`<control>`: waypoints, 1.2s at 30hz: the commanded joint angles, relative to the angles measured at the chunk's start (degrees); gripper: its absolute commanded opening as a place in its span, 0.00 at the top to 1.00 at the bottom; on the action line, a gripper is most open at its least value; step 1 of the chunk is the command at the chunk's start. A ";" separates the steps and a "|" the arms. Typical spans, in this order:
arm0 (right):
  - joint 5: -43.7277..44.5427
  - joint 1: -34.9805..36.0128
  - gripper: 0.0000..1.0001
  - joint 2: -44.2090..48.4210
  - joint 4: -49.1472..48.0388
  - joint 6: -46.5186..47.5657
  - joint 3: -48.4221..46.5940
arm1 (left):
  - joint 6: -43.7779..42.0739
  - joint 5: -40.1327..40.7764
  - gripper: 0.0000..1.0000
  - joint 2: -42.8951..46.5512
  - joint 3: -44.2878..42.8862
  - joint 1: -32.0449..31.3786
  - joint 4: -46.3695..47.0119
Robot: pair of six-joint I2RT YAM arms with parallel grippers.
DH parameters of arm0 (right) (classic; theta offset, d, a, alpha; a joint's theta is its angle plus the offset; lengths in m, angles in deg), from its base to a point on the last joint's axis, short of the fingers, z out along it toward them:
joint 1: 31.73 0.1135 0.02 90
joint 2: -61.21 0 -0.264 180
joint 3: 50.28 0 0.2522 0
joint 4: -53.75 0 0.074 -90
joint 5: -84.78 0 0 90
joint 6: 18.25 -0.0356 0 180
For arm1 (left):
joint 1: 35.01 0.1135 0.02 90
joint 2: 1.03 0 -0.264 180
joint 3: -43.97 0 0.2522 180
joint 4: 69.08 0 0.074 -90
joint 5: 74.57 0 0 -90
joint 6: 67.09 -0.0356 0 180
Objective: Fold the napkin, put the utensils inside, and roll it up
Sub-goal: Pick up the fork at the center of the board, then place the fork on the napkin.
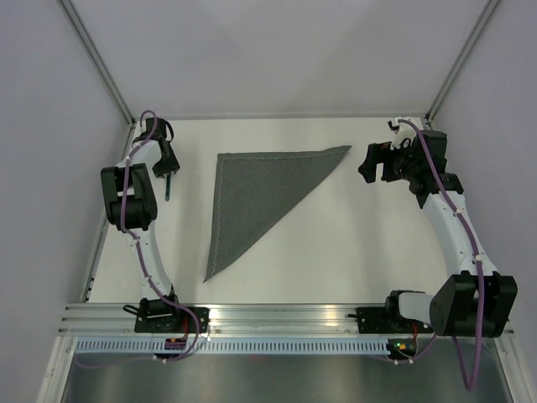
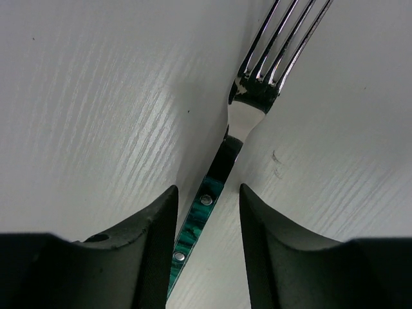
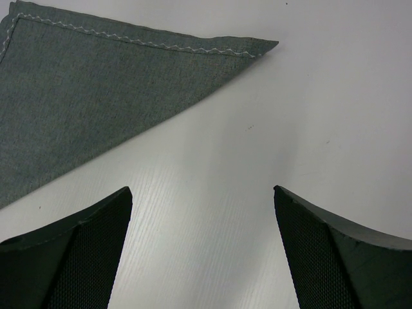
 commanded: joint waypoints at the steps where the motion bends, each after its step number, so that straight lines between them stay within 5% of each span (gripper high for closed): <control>1: -0.99 -0.03 0.05 -0.50 -0.06 -0.27 -0.65 | -2.93 -0.56 0.54 -2.61 -2.51 0.36 -2.95; 6: -1.43 -0.03 0.05 -0.77 0.11 -0.27 -0.65 | -3.98 -2.06 0.97 -3.84 -3.83 0.36 -4.26; 14: -1.25 -0.03 0.05 -1.56 -0.06 -0.10 -0.74 | -7.58 -16.18 0.98 6.16 -6.21 -0.61 -4.36; 22: -0.81 -0.03 0.06 -2.00 -0.41 0.25 -0.65 | -25.51 -20.86 0.98 19.09 -4.19 -18.52 -6.55; 26: -0.37 -0.03 0.06 -1.91 -0.94 -0.01 -0.21 | -30.52 -25.44 0.98 19.19 -2.43 -27.83 -11.73; 36: 0.86 -0.03 0.06 -2.70 -1.56 -0.19 0.14 | -26.75 -26.23 0.98 12.42 -2.00 -37.96 -11.93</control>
